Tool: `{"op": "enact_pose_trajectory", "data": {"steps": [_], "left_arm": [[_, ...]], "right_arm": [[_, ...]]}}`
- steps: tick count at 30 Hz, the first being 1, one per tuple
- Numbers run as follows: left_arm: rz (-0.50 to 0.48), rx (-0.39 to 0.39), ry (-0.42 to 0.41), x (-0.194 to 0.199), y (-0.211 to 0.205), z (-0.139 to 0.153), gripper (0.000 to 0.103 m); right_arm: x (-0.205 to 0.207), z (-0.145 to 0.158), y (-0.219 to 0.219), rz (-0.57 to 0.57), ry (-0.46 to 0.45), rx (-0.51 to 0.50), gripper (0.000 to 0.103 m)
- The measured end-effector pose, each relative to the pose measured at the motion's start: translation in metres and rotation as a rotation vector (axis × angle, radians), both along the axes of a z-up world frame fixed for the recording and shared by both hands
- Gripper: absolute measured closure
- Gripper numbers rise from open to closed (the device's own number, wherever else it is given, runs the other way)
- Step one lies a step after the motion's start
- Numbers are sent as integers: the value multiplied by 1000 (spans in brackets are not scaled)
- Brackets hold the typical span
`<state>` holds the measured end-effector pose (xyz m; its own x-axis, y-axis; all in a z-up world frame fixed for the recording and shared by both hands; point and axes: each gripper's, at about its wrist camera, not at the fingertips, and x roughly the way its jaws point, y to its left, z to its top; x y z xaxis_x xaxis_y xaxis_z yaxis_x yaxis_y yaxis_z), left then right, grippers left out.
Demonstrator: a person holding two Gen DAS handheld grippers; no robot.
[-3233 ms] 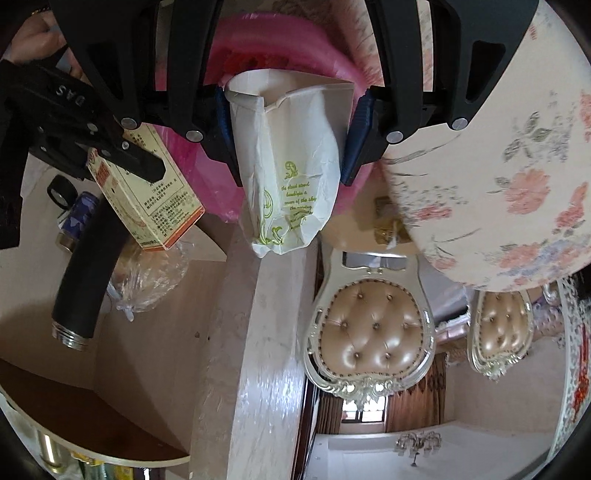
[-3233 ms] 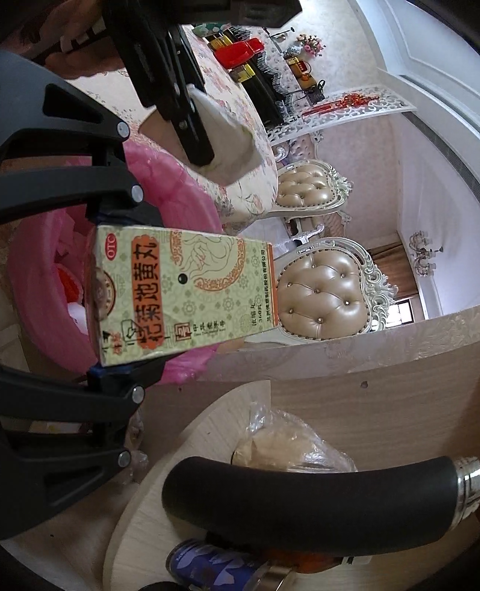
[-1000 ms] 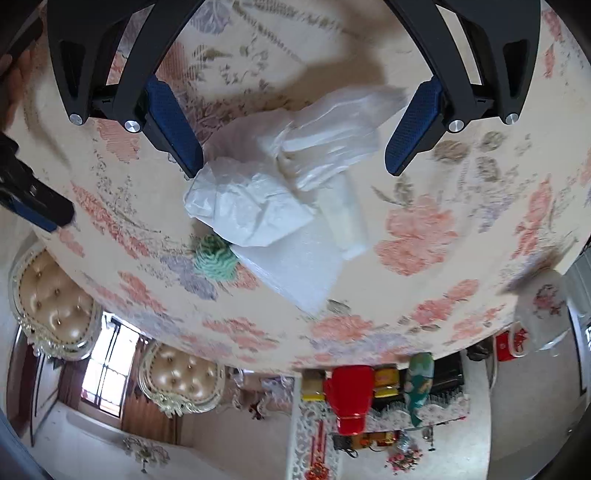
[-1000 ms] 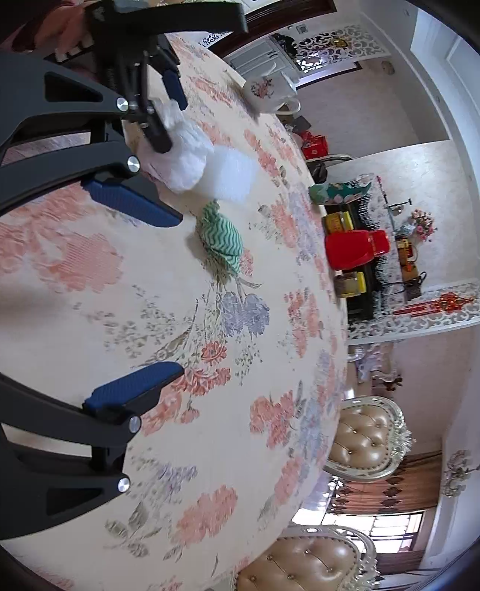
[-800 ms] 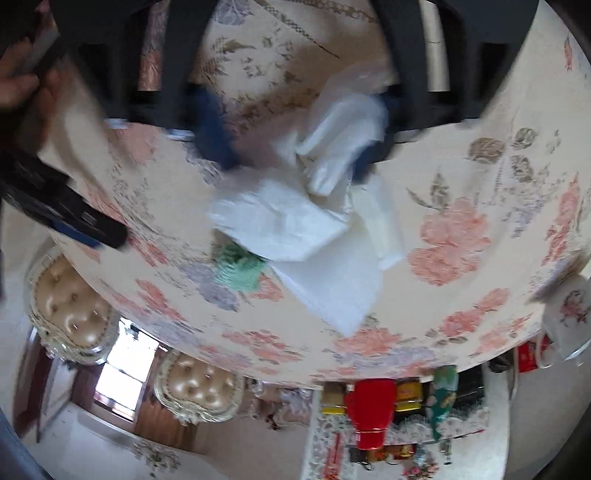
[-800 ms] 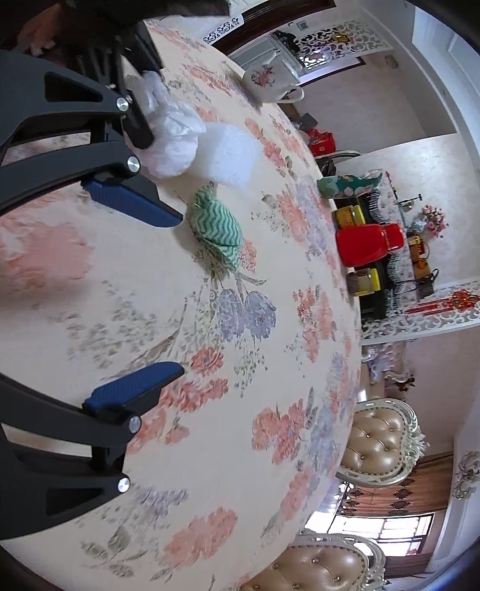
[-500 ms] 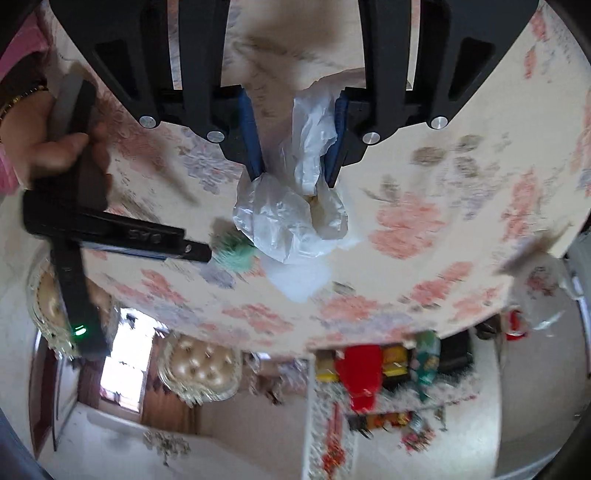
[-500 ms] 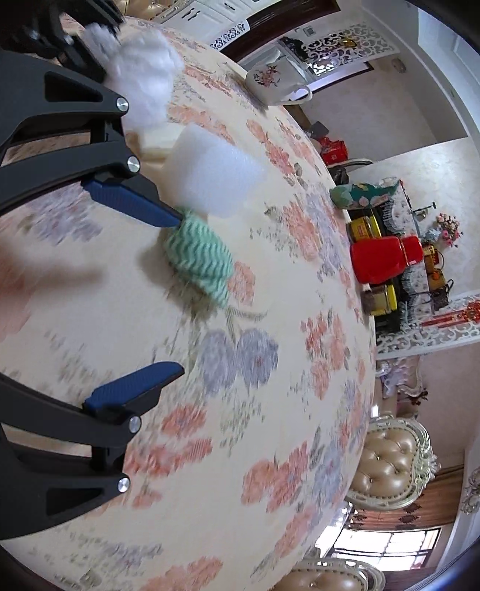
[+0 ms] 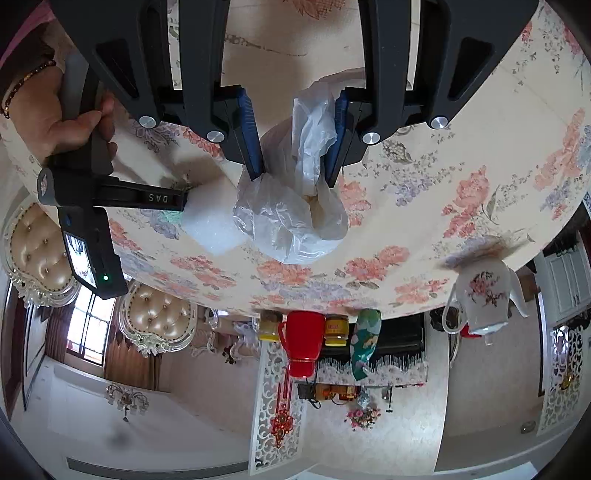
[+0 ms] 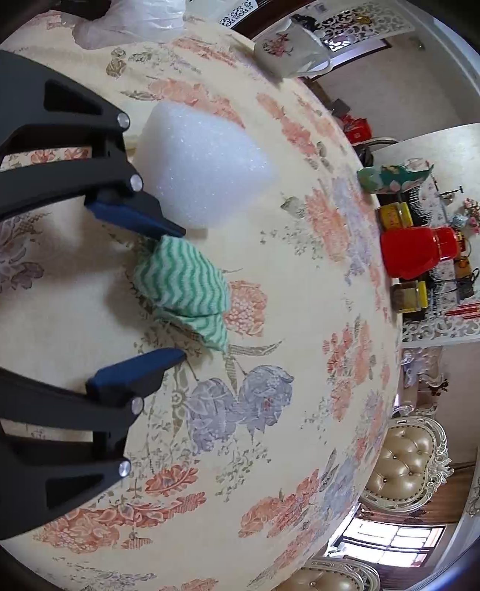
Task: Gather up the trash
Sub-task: 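Grasp the white tissue with the left tool while the right tool grasps the green striped cloth, then lift the tissue and striped cloth and carry them to the pink bin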
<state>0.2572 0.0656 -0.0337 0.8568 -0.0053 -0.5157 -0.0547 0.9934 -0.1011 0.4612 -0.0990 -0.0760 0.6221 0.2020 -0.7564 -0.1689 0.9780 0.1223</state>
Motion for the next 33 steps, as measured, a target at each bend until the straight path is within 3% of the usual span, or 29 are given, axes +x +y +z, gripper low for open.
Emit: {"op": "enact_pose_trajectory", "data": {"steps": [4,8,12,19,28,33], "left_arm": [[-11,-13,15,2,0,-3,70],[-8,-17,25,5,1,-6,70],[-8,-31,40,8,4,-8,70],[-36,-28,42,8,1,-6,70],[-105,25,10,-2,-17,0,70],[-143,51,45,-7,-34,4,70]], "right_arm": [[-2,0,2,12,-8,-5,68],[-10,6,10,16,-54,-67,75],[-21,9,2,5,-63,-32,77],[-83,18,-6,44,-86,11,77],[-142,26,-22,26,-119,33,77],[-169,33,-39,16,-140,57,77]]}}
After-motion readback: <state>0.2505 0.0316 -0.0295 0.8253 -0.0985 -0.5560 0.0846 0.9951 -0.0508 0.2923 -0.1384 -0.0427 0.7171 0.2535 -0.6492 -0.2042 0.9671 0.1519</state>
